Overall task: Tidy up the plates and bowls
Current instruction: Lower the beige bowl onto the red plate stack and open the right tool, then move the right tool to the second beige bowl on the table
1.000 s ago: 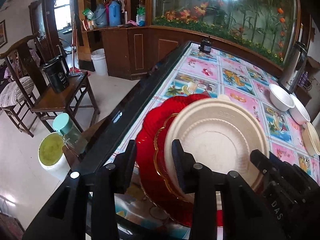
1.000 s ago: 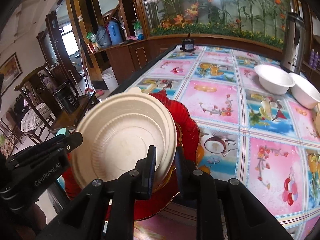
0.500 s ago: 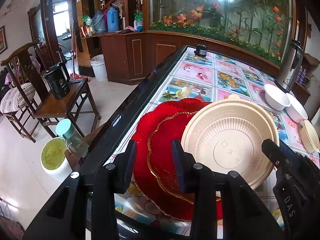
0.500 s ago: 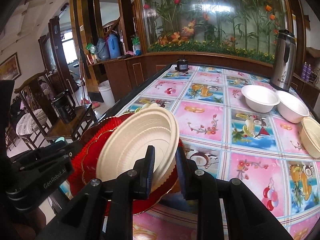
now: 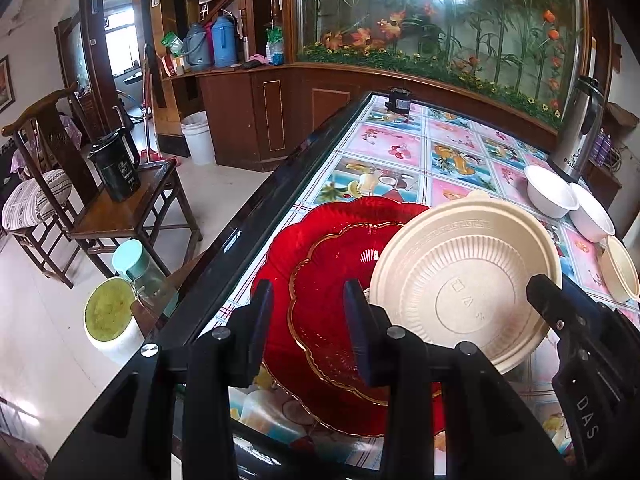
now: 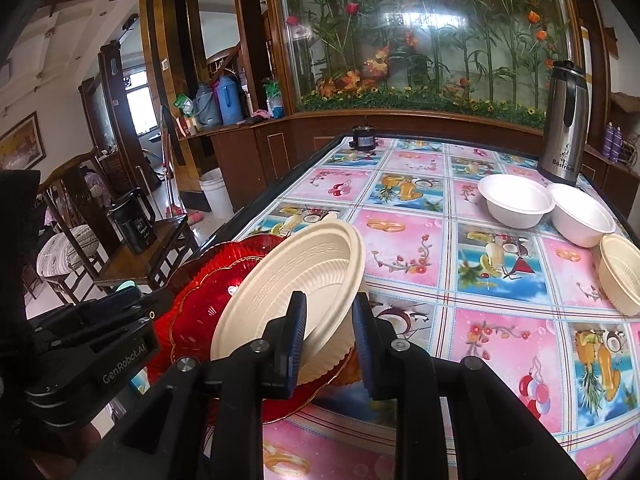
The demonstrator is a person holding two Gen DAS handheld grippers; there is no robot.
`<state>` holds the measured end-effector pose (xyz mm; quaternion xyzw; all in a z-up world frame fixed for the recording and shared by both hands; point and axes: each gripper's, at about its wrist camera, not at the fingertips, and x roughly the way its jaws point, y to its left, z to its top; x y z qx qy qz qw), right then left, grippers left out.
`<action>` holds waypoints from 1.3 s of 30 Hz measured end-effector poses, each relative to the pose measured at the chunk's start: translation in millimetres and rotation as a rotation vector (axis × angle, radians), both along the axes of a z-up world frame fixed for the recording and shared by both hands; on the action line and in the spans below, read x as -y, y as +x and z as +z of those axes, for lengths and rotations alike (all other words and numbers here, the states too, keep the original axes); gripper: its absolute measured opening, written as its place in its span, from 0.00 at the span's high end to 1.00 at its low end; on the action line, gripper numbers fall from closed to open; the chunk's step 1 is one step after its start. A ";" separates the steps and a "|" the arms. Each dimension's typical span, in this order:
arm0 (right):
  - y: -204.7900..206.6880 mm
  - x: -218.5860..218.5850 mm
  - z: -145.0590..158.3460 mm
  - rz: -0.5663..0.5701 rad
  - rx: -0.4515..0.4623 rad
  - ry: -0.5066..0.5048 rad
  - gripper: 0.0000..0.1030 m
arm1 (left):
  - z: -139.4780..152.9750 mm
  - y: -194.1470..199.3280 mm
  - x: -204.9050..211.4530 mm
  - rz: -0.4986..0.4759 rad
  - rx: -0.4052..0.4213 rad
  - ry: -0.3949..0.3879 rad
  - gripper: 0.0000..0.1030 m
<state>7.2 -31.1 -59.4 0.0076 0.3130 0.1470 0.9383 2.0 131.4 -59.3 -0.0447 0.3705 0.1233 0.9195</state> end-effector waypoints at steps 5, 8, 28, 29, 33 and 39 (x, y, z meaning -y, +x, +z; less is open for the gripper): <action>-2.5 -3.1 1.6 0.011 -0.002 0.004 0.74 | -0.3 -0.9 -3.9 0.008 0.000 -0.010 0.67; -3.4 -7.7 1.6 0.021 0.000 -0.004 0.74 | -0.2 -0.5 -7.1 0.011 0.002 -0.015 0.67; -3.7 -35.0 -10.2 0.393 -0.299 0.155 0.58 | 6.3 -6.1 -42.4 0.083 0.020 -0.043 0.67; -4.9 -33.0 -10.5 0.399 -0.304 0.141 0.56 | 6.3 -6.3 -43.4 0.085 0.018 -0.041 0.67; -5.7 -20.2 -8.2 0.389 -0.311 0.097 0.53 | 5.8 -7.0 -44.9 0.089 0.017 -0.044 0.67; -13.2 11.0 13.0 0.254 -0.146 -0.011 0.49 | 10.9 -7.1 -32.4 0.055 0.020 -0.032 0.67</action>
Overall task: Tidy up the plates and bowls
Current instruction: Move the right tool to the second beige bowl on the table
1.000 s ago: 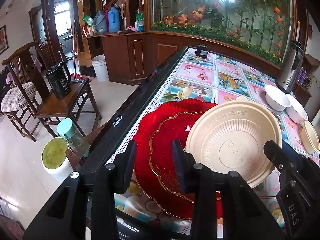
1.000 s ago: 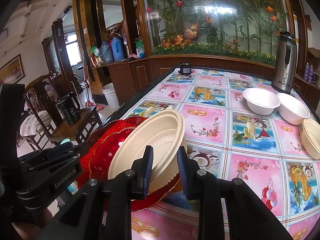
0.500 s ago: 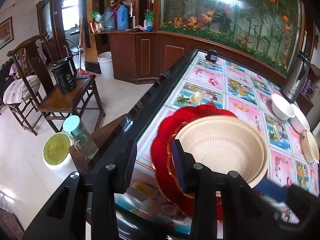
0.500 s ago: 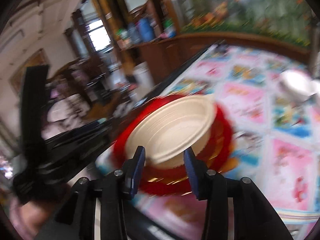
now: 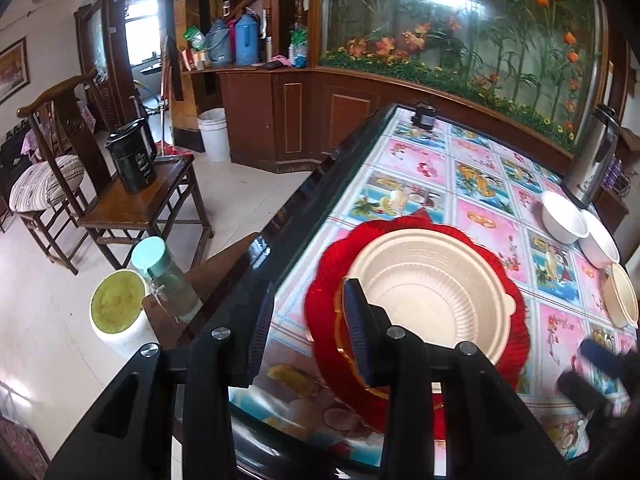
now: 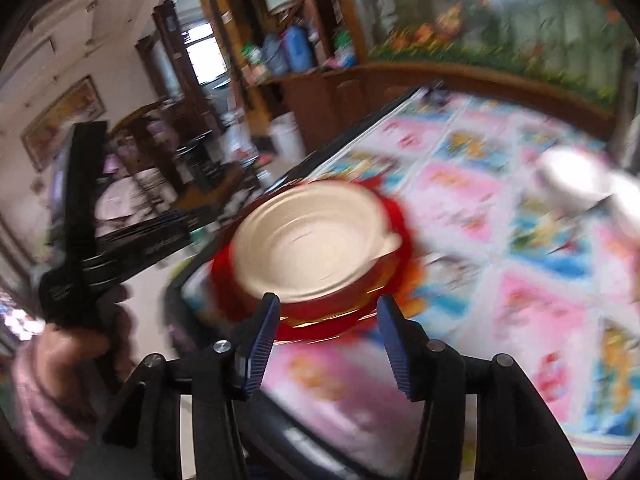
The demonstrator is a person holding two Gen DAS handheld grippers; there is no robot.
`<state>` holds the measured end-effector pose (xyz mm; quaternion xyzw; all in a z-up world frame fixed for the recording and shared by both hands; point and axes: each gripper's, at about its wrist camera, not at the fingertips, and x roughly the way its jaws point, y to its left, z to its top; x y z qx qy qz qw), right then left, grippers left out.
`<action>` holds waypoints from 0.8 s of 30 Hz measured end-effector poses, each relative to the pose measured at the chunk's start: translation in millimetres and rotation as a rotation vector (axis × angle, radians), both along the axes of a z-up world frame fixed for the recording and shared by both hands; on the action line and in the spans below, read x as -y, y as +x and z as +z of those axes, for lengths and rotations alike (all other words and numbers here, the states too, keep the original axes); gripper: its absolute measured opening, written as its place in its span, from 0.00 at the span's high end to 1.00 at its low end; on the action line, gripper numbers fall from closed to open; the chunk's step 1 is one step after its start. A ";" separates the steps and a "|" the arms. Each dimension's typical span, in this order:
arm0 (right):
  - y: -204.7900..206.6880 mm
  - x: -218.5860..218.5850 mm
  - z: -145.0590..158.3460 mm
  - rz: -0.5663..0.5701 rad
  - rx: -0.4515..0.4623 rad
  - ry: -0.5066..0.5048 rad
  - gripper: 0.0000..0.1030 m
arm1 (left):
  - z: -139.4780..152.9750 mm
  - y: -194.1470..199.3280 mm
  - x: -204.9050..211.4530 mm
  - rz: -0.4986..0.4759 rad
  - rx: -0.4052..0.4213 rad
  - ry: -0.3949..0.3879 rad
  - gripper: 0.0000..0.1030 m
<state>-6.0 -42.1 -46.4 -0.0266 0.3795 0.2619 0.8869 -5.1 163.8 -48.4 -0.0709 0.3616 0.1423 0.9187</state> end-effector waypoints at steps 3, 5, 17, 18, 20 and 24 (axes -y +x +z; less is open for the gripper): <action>-2.3 13.4 6.3 -0.067 0.099 -0.070 0.46 | 4.8 2.4 17.8 -0.038 0.004 0.007 0.67; -1.2 25.6 8.7 -0.110 0.138 -0.094 0.43 | 9.7 5.9 38.7 -0.093 0.005 0.008 0.67; -1.0 130.9 27.8 -0.452 0.307 -0.198 0.27 | 25.2 31.9 179.7 -0.398 -0.038 0.029 0.67; -2.2 140.1 29.7 -0.477 0.318 -0.210 0.24 | 26.1 33.2 190.2 -0.415 -0.043 0.030 0.67; -2.0 158.0 32.5 -0.520 0.321 -0.234 0.22 | 28.2 37.0 211.7 -0.449 -0.051 0.032 0.67; 2.0 192.4 34.3 -0.587 0.290 -0.229 0.22 | 31.3 40.9 237.5 -0.488 -0.064 0.017 0.50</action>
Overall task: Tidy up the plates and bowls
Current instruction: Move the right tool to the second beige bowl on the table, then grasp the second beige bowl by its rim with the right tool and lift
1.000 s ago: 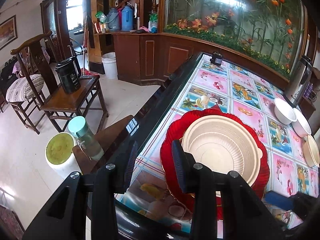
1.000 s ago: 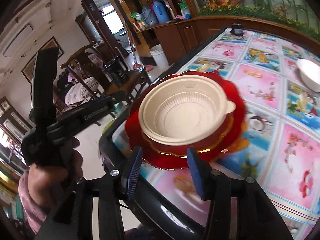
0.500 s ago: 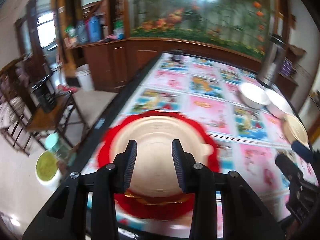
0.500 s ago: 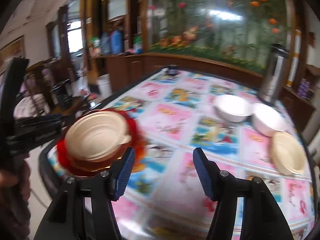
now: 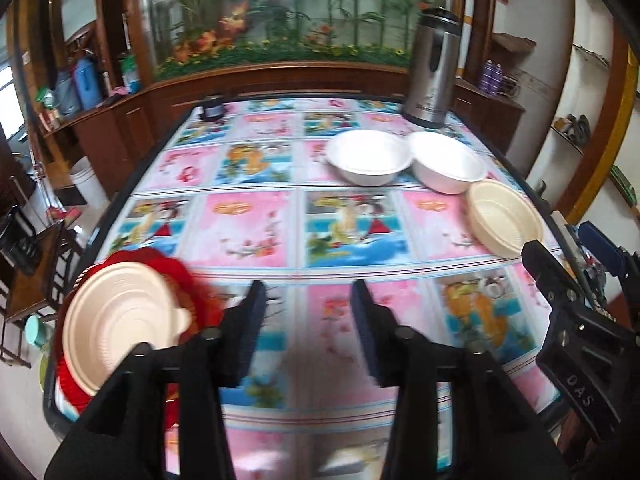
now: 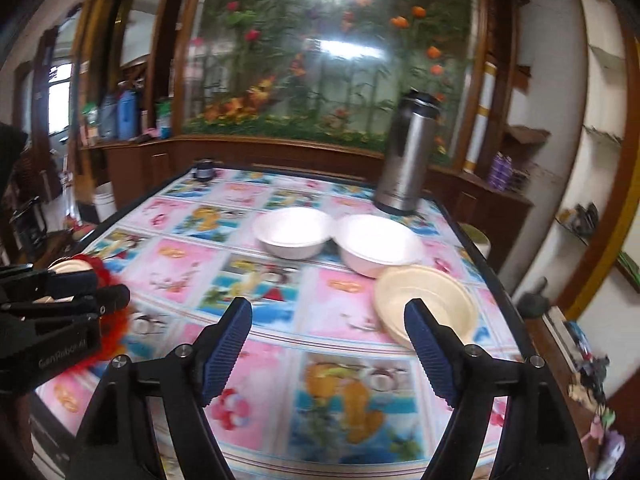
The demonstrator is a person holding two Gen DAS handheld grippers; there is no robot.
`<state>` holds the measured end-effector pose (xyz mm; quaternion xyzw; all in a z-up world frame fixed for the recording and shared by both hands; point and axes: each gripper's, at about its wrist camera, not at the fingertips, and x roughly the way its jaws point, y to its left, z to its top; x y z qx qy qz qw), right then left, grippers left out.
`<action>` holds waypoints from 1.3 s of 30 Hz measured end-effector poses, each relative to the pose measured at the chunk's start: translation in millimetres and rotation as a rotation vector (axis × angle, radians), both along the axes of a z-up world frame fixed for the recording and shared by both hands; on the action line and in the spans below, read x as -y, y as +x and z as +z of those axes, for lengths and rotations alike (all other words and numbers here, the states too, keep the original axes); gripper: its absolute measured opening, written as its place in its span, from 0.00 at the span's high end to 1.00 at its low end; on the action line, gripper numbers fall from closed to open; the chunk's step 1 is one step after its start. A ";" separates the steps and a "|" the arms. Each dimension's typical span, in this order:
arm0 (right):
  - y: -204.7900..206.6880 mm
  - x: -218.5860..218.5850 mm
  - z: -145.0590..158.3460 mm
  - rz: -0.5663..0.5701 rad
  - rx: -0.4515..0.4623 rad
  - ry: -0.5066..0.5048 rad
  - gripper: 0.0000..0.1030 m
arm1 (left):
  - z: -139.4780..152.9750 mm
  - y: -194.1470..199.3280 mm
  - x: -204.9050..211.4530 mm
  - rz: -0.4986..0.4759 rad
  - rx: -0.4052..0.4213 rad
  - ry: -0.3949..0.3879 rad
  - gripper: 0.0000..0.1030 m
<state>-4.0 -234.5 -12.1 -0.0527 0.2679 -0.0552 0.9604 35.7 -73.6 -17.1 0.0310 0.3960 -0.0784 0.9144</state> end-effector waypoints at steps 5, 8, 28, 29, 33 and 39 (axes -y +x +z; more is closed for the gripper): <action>2.4 40.9 1.6 -0.070 -0.005 0.051 0.22 | 3.2 9.0 27.8 -0.025 0.000 0.013 0.50; 4.0 61.4 4.1 -0.104 0.003 0.042 0.22 | 5.5 18.3 42.3 -0.039 -0.006 0.017 0.50; 29.1 123.5 -5.9 -0.179 -0.028 0.052 0.22 | 4.2 62.2 119.8 -0.124 -0.030 0.045 0.50; 30.6 126.4 -7.0 -0.183 -0.032 0.052 0.22 | 3.4 63.9 122.4 -0.126 -0.032 0.047 0.50; 36.6 137.9 -11.1 -0.196 -0.043 0.058 0.22 | -1.6 71.9 133.3 -0.132 -0.040 0.064 0.50; 50.8 171.8 -23.7 -0.190 -0.110 0.165 0.22 | -12.0 97.4 148.7 -0.133 -0.084 0.074 0.50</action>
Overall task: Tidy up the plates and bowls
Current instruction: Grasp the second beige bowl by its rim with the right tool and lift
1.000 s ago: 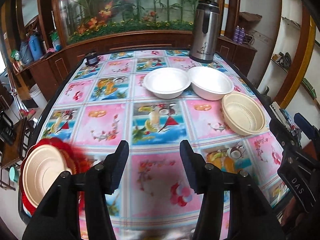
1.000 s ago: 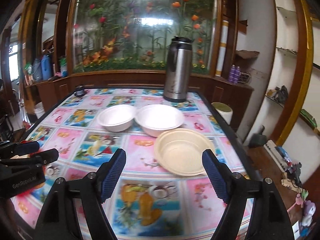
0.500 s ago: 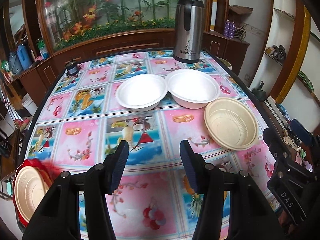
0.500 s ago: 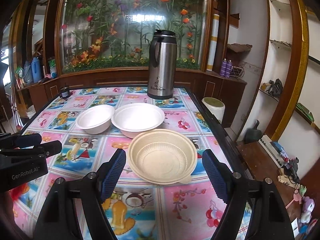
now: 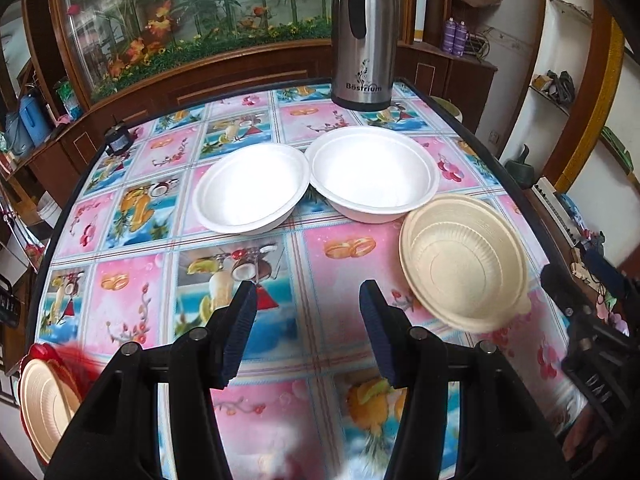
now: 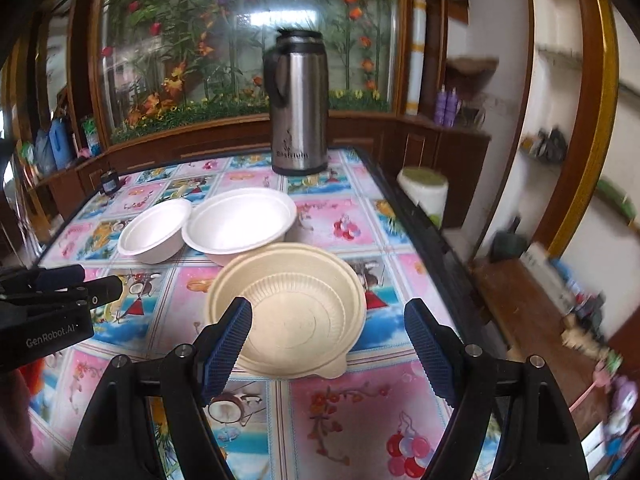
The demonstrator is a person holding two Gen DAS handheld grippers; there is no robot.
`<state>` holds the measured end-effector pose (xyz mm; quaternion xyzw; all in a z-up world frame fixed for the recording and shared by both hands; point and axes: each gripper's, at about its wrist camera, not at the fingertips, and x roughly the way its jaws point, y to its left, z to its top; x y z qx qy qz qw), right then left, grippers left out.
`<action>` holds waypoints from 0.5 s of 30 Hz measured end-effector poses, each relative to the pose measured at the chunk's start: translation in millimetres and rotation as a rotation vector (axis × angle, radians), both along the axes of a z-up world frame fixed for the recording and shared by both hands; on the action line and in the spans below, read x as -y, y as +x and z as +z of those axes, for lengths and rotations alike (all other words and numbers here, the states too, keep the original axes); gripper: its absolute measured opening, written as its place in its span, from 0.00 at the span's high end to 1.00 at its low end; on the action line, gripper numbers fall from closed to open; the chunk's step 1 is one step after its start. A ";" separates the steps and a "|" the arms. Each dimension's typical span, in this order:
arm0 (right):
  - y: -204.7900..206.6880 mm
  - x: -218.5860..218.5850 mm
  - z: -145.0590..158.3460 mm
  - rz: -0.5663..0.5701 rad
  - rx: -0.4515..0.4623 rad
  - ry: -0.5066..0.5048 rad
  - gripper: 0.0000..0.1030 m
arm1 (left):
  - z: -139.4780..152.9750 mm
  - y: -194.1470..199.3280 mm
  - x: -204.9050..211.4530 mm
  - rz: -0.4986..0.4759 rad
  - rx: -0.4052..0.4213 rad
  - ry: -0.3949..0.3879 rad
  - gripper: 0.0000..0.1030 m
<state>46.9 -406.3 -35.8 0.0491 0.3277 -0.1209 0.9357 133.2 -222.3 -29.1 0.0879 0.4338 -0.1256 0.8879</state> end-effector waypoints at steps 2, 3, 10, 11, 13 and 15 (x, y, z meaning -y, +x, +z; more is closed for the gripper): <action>6.0 19.9 -5.5 0.003 -0.023 0.090 0.22 | -3.5 6.7 5.7 0.000 -0.020 -0.005 0.50; 10.2 31.2 -9.1 0.004 -0.037 0.142 0.22 | -5.1 9.9 8.9 -0.002 -0.029 -0.007 0.50; 27.0 60.7 -23.2 -0.011 -0.102 0.202 0.22 | -31.0 26.1 39.2 -0.025 -0.097 0.015 0.50; 28.6 62.4 -25.4 -0.010 -0.108 0.211 0.22 | -33.6 27.7 41.9 -0.026 -0.105 0.014 0.50; 32.6 64.6 -31.9 -0.004 -0.123 0.232 0.22 | -42.5 30.7 49.8 -0.030 -0.132 0.019 0.50; 37.5 64.3 -37.9 -0.007 -0.137 0.232 0.22 | -47.4 32.6 54.8 -0.031 -0.147 0.014 0.50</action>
